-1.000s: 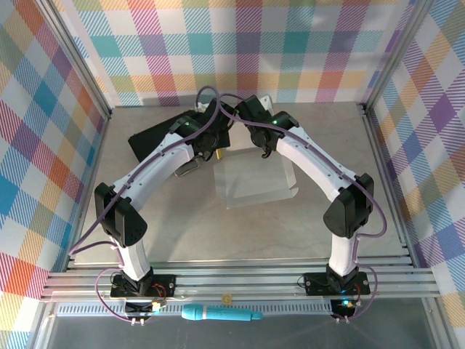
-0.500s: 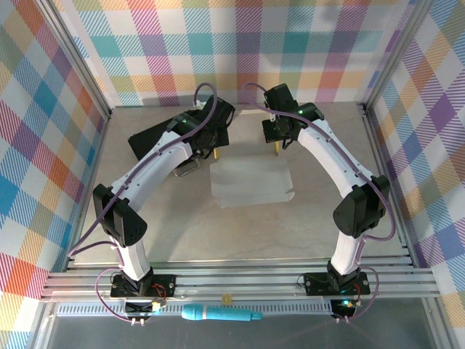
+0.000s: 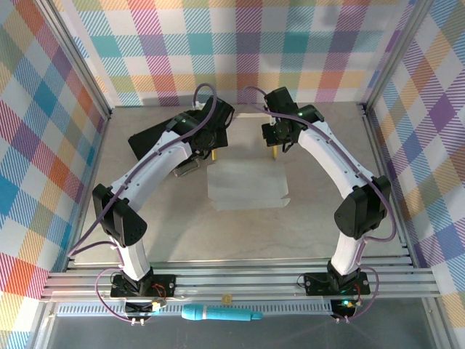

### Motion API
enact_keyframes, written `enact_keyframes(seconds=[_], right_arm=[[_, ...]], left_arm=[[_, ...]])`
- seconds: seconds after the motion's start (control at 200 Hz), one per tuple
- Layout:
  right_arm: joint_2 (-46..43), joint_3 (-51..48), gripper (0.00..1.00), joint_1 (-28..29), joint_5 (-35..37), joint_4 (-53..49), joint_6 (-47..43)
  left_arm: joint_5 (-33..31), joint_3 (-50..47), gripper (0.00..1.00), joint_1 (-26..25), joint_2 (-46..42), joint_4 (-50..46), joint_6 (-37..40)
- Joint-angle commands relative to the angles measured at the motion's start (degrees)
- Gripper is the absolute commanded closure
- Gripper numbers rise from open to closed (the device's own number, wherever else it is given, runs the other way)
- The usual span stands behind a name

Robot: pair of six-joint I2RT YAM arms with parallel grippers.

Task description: Fold the paper box

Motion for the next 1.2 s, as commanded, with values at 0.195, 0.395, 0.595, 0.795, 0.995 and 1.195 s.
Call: enact_keyframes(seconds=[0.195, 0.395, 0.595, 0.795, 0.995, 1.195], right_arm=[[-1.04, -1.02, 0.88, 1.05, 0.49, -2.41, -0.53], [1.14, 1.31, 1.00, 2.73, 9.64, -6.10, -0.34], [3.53, 4.88, 1.00, 6.31, 28.52, -9.55, 0.84], [4.47, 4.46, 1.00, 8.99, 38.48, -7.96, -0.30], [4.21, 3.01, 1.00, 9.68, 39.89, -5.94, -1.79], [-0.28, 2.39, 1.00, 9.44, 27.54, -1.66, -1.87]], left_arm=[[-0.16, 1.77, 1.00, 0.34, 0.07, 0.16, -0.52], [-0.31, 2.58, 1.00, 0.35, 0.73, -0.37, -0.37], [-1.11, 3.53, 1.00, 0.35, 1.66, -1.82, -0.28], [-1.66, 3.90, 1.00, 0.35, 2.05, -2.29, -0.56], [-1.51, 4.69, 1.00, 0.59, 2.49, -2.75, -0.63], [0.16, 4.65, 1.00, 1.70, 3.09, -3.79, -0.94]])
